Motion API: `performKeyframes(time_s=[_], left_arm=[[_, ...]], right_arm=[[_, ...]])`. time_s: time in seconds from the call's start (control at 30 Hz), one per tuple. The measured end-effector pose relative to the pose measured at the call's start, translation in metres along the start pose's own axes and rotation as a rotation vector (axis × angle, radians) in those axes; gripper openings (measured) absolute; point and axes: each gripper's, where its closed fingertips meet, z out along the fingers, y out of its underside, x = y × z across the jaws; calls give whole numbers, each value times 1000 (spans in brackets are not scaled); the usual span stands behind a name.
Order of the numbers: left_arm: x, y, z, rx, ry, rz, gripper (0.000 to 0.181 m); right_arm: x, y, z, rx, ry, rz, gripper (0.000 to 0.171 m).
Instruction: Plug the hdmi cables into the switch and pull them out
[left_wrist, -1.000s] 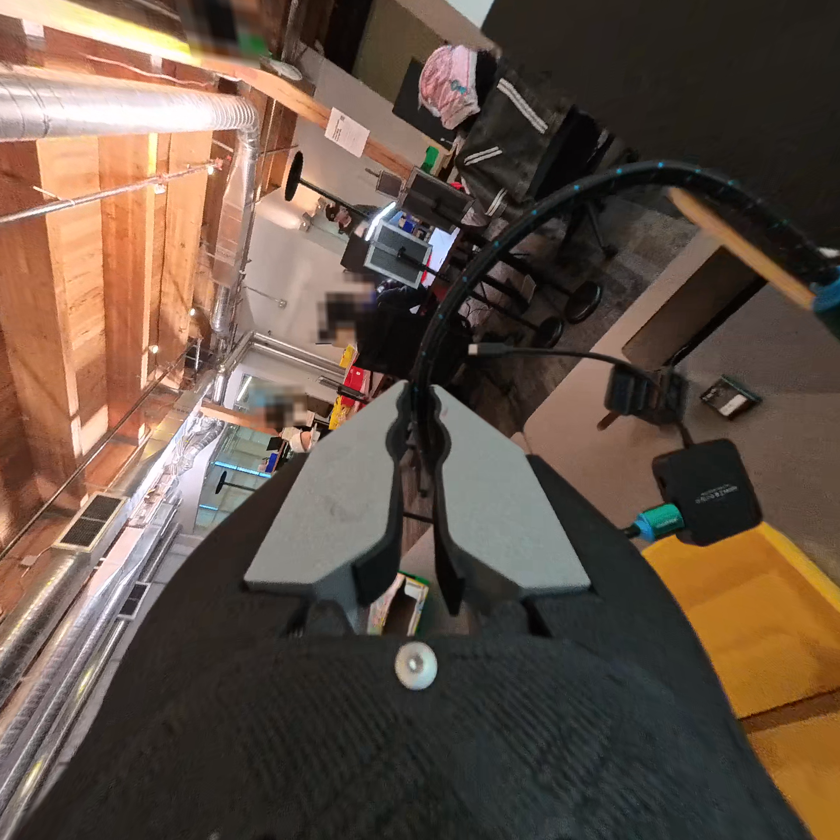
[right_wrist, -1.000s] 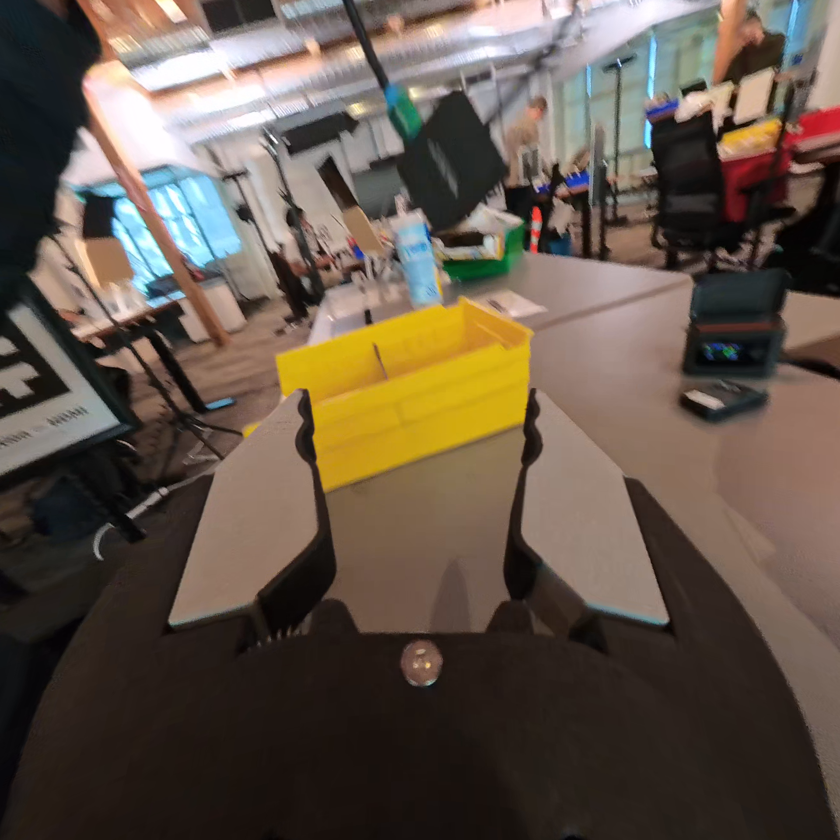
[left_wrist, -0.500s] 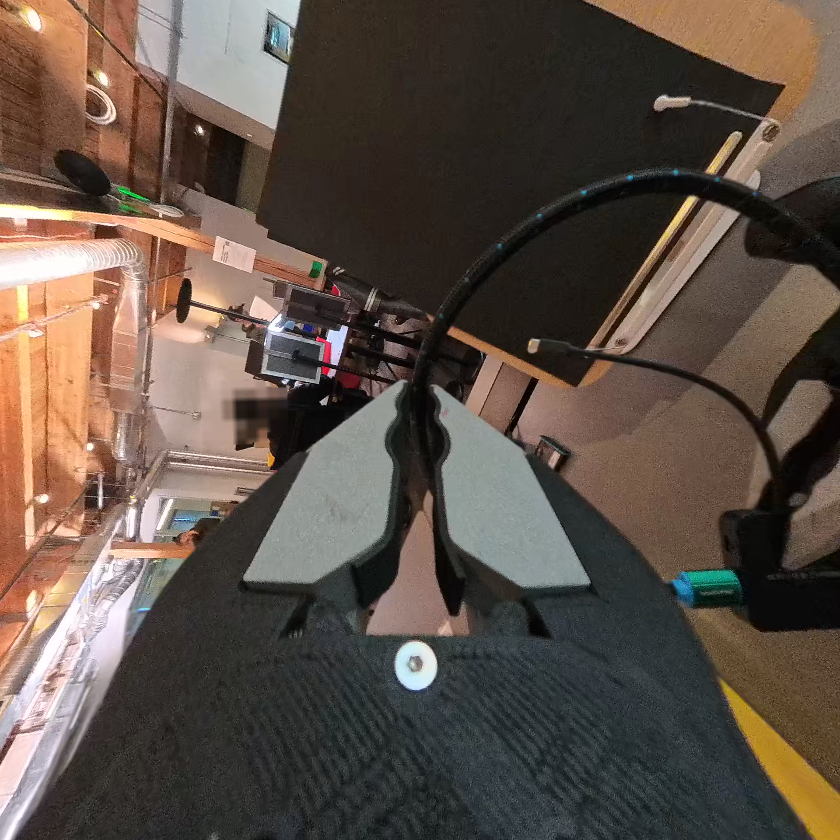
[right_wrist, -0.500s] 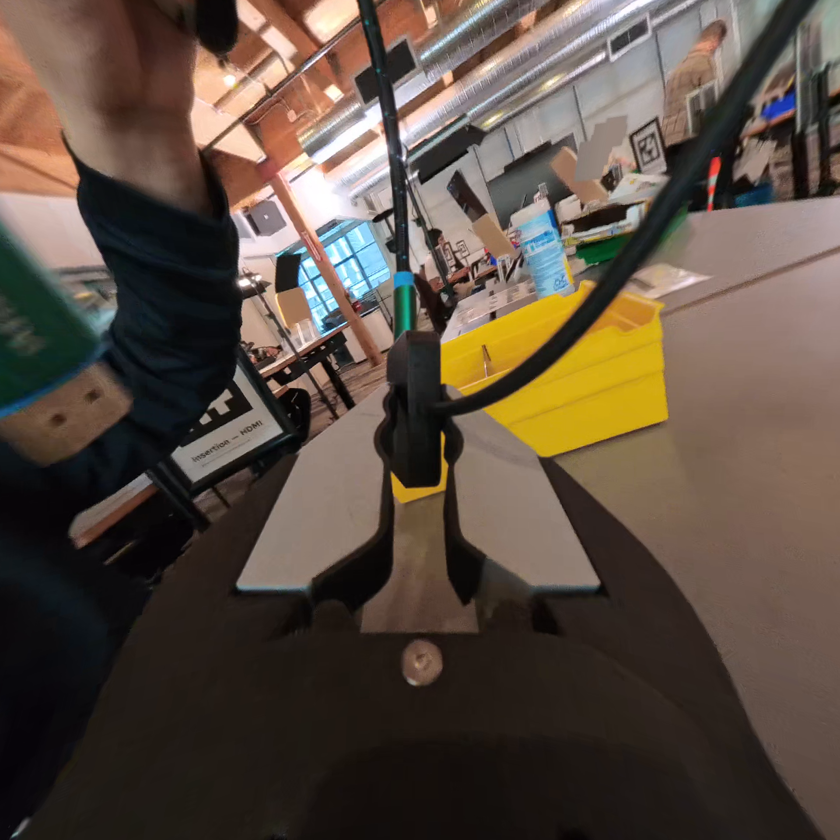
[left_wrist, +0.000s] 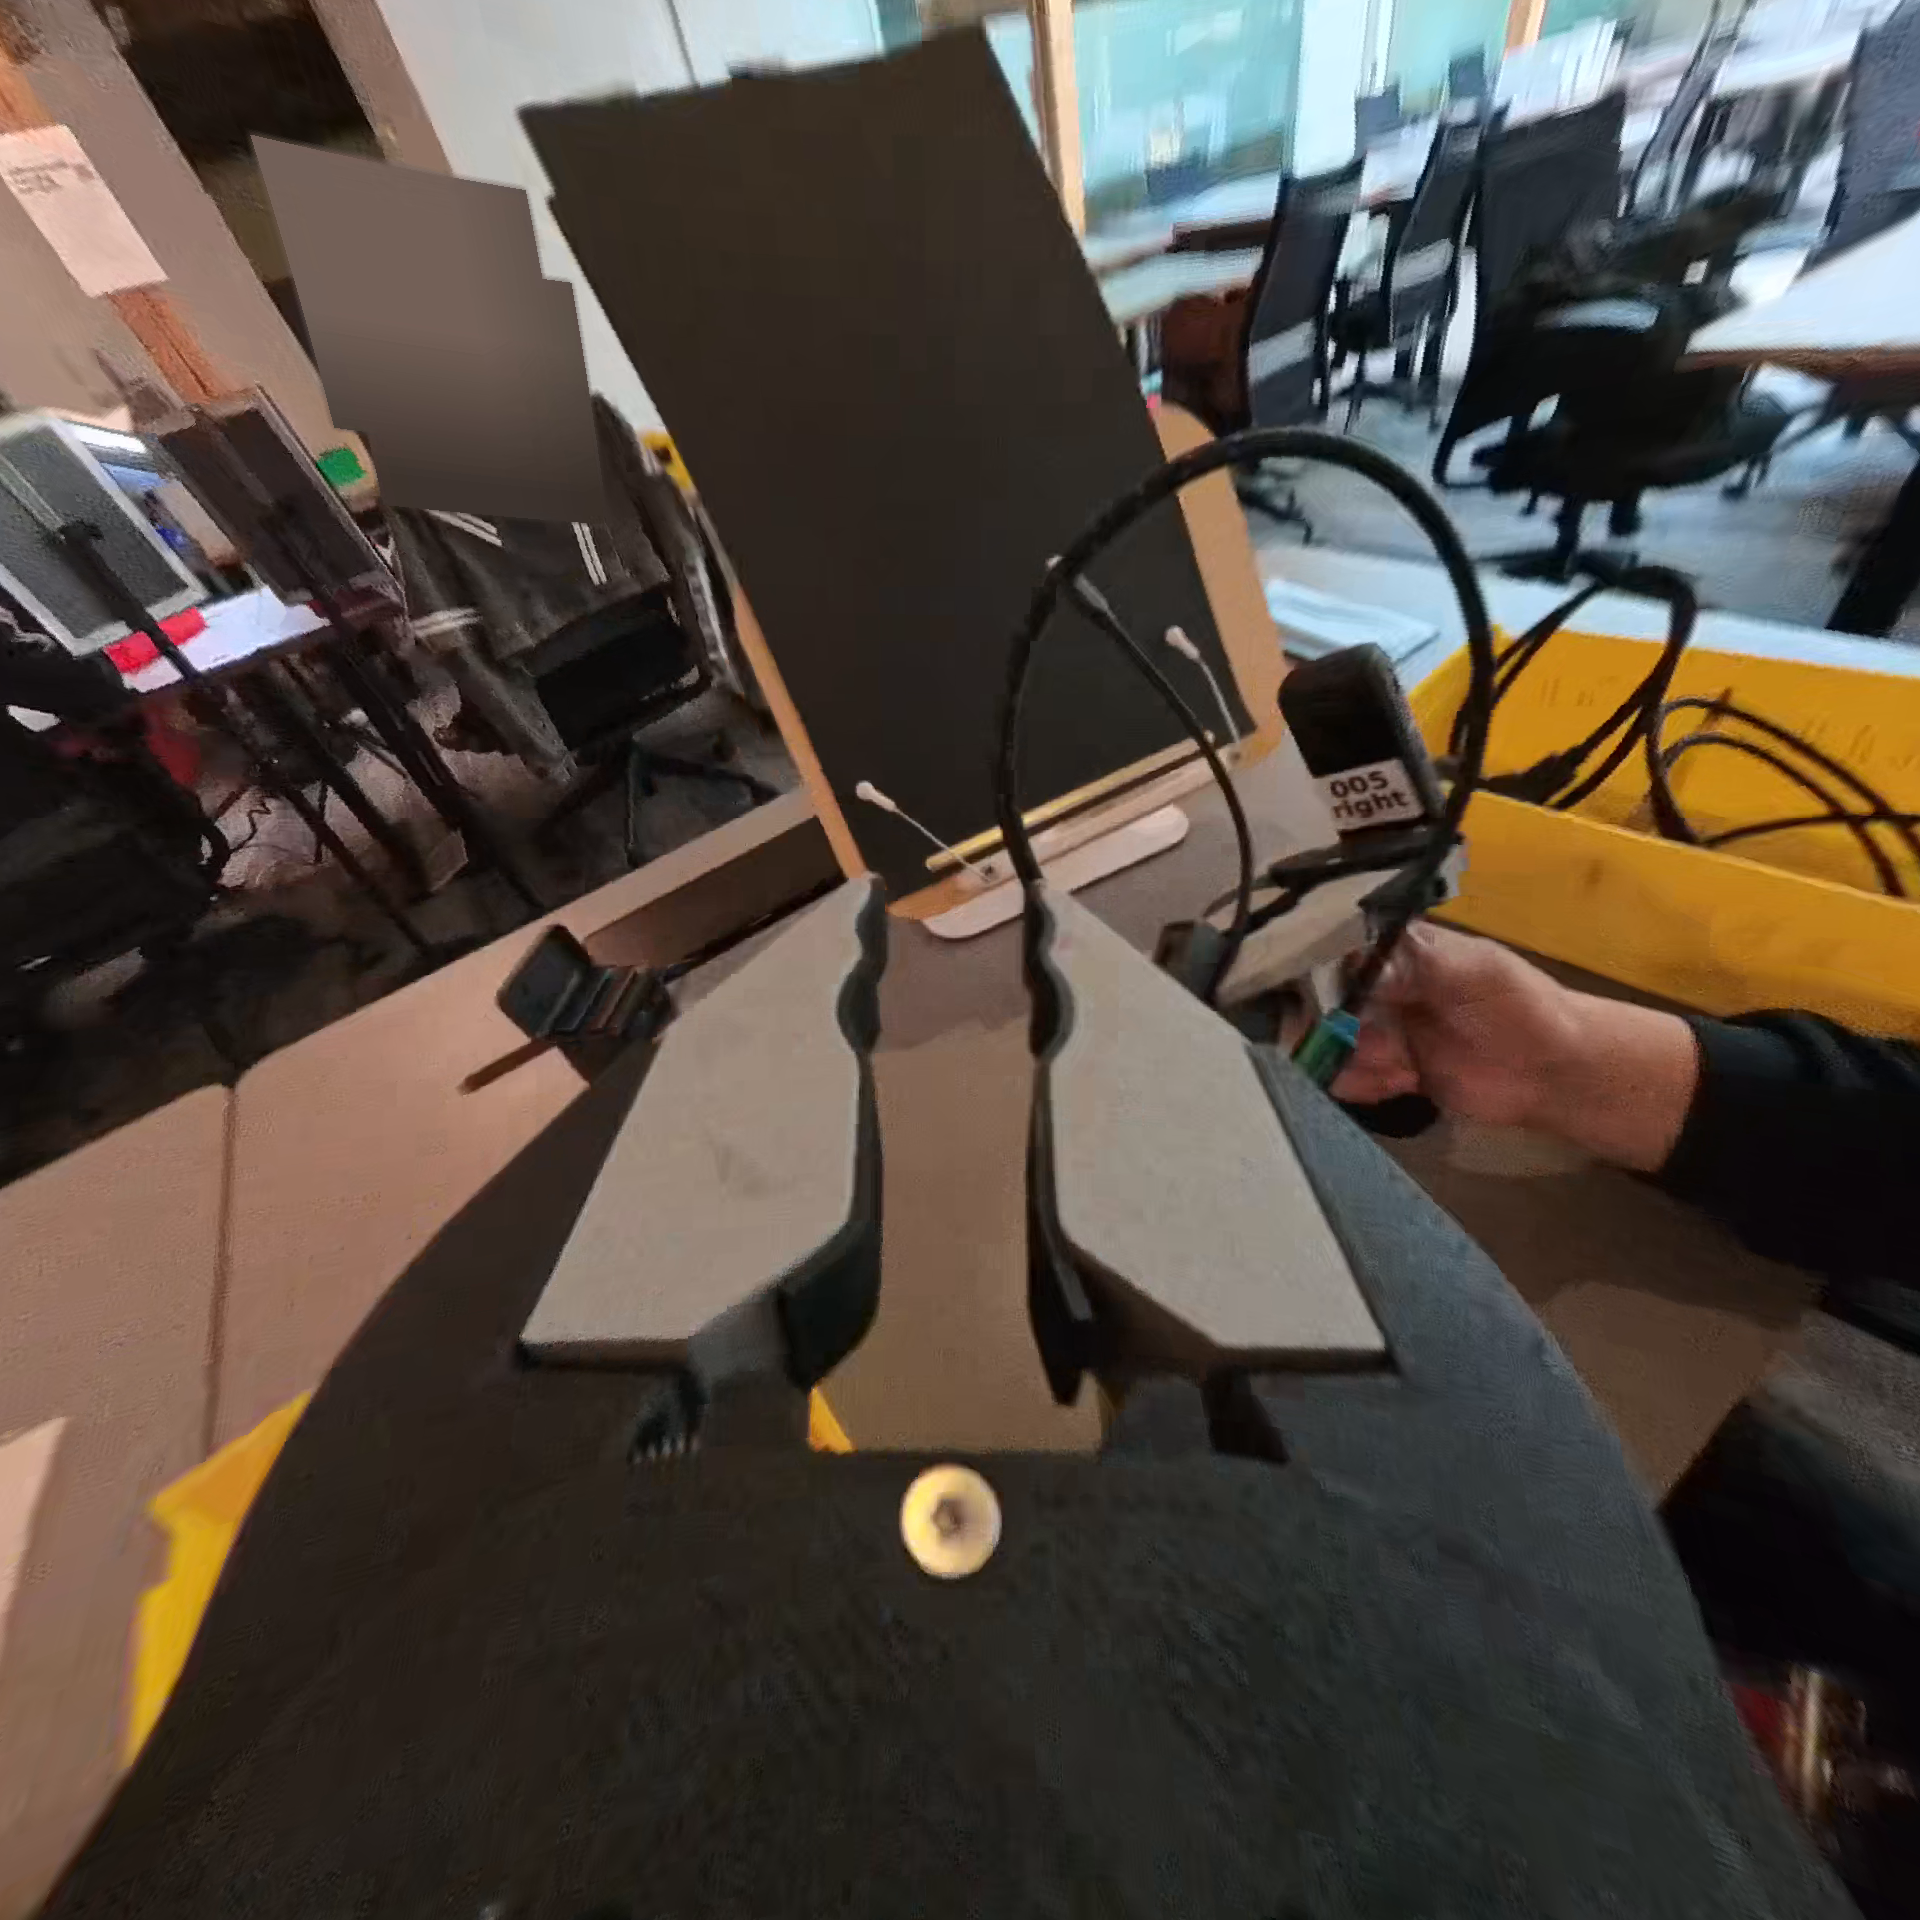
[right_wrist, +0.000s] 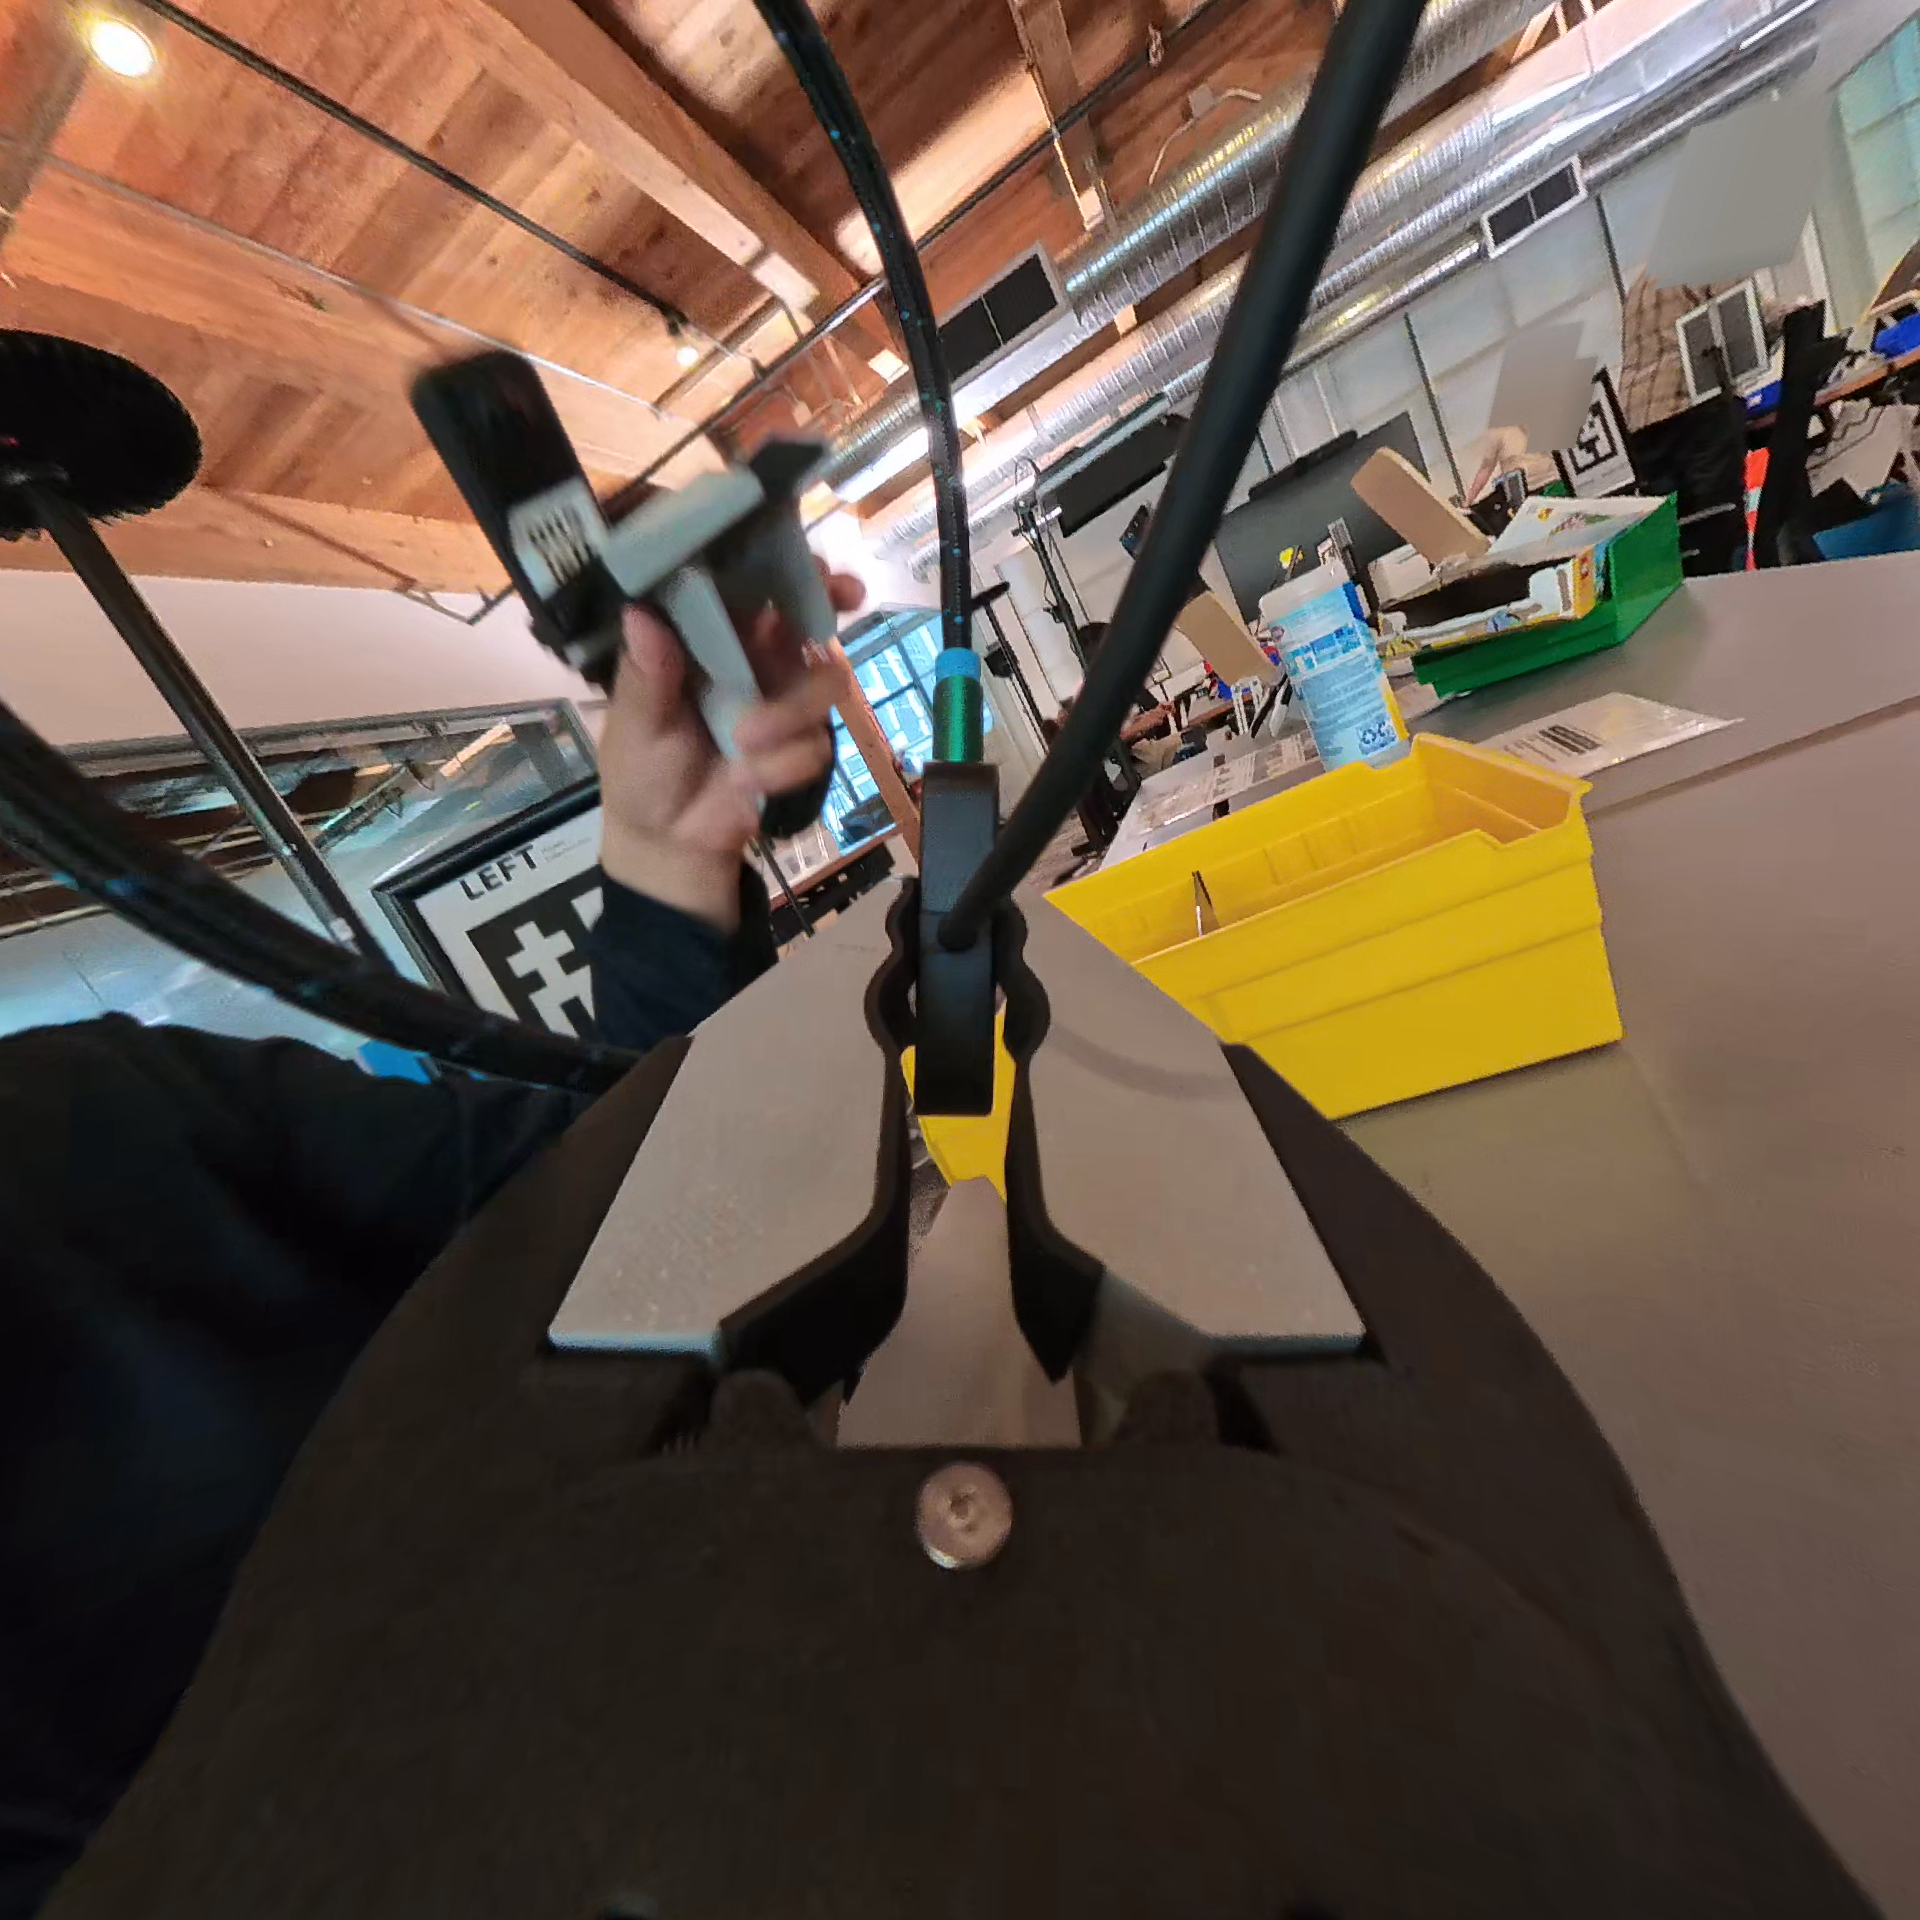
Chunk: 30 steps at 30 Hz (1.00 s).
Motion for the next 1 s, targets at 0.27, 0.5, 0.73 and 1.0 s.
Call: performKeyframes(time_s=[0.27,0.5,0.73,1.0], left_arm=[[60,87,22,-13,237,-219,59],[100,90,45,62,484,-304,16],[92,100,60,-136,357,45,17],[100,86,60,-49,570,-188,11]], right_arm=[[-32,-2,8,59,-197,-21,11],[-40,19,17,-33,-213,-62,11],[-27,18,13,-78,-173,38,24],[-22,6,-4,-25,-147,68,40]])
